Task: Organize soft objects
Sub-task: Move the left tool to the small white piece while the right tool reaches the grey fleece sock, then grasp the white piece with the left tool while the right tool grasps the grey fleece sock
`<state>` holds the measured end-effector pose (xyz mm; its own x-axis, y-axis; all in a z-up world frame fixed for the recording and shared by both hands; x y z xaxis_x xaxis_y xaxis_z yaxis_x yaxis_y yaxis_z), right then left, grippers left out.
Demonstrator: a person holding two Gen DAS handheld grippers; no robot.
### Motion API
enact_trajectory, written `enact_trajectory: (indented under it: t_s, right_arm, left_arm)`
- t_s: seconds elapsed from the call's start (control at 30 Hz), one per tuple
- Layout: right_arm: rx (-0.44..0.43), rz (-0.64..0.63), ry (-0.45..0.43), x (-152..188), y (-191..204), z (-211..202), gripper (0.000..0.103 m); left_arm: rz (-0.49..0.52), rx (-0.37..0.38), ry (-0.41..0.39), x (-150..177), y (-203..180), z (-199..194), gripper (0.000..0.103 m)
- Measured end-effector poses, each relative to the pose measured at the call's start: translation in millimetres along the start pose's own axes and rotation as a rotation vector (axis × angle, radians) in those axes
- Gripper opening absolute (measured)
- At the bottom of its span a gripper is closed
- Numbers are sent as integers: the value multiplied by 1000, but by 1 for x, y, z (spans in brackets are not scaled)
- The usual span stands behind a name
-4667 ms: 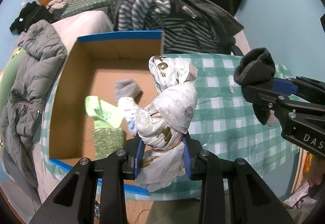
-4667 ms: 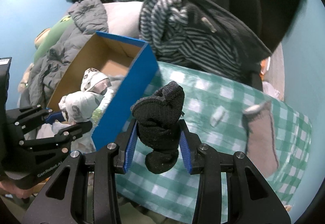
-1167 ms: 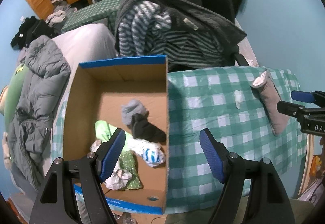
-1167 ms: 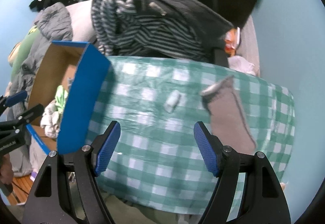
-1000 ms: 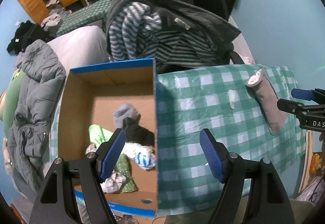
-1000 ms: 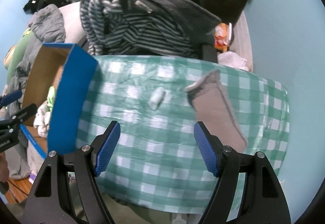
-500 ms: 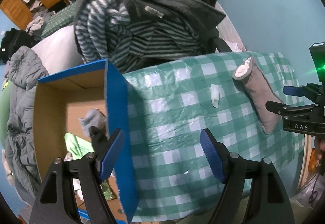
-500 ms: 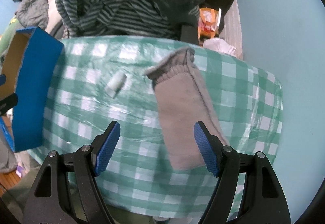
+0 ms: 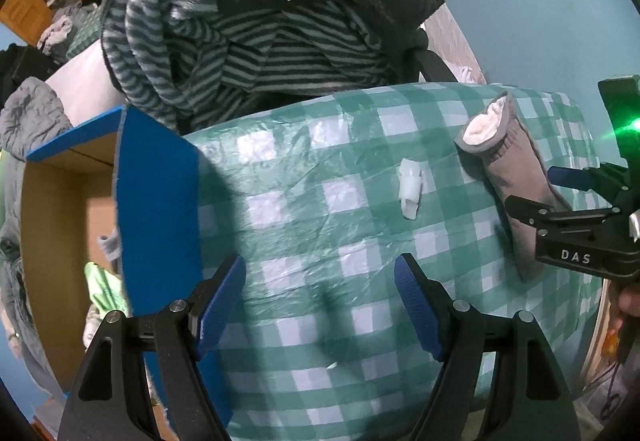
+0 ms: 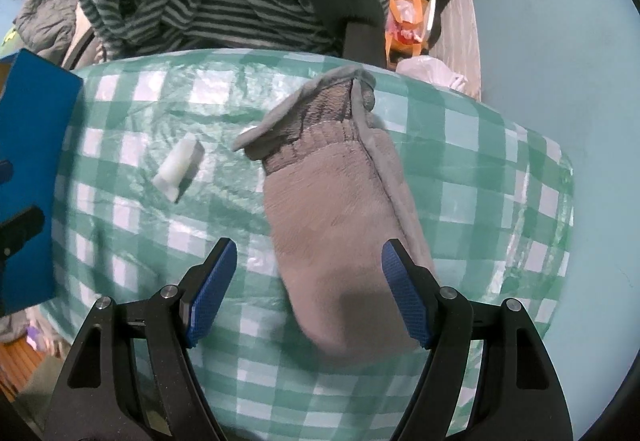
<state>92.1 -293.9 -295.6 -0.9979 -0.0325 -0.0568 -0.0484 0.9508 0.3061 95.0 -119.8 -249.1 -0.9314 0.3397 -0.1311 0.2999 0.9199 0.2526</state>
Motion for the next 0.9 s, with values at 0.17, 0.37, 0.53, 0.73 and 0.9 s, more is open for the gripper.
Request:
enact_trajectory:
  t_s: [0.17,0.37,0.53,0.73,0.9]
  right_arm:
    - [34,-12,8,-4,-6,10,74]
    - [61,-34,23,-6,-11,20,74]
    - [64,-61,28,-5,-14,24,74]
    - [64,-82,39,-2,-21,29,75]
    - [50,-76,27,0,-27,29,65]
  left_arm:
    - [-8,22,30,-6,-13,14,78]
    - [-7,40,51,-13,-28,27,78]
    - [-11,57,68,-19,-42,36,78]
    - [-6,58,81,-27,-59,48,78]
    - [-6,49,91,-32,-69,55,78]
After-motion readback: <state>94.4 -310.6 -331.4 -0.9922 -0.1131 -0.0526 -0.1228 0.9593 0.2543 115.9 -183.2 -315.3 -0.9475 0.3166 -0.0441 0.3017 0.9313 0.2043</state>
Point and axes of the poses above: each gripper's, at about its wrist camera, not at the fingertips, and z roughly the way its jaws point, y to its left, x to its underside, the point moved 8 cm from there along z, roughly the way its jaws point, and after that the axes turned 14 degrees about -x, right-handed, at the moved point
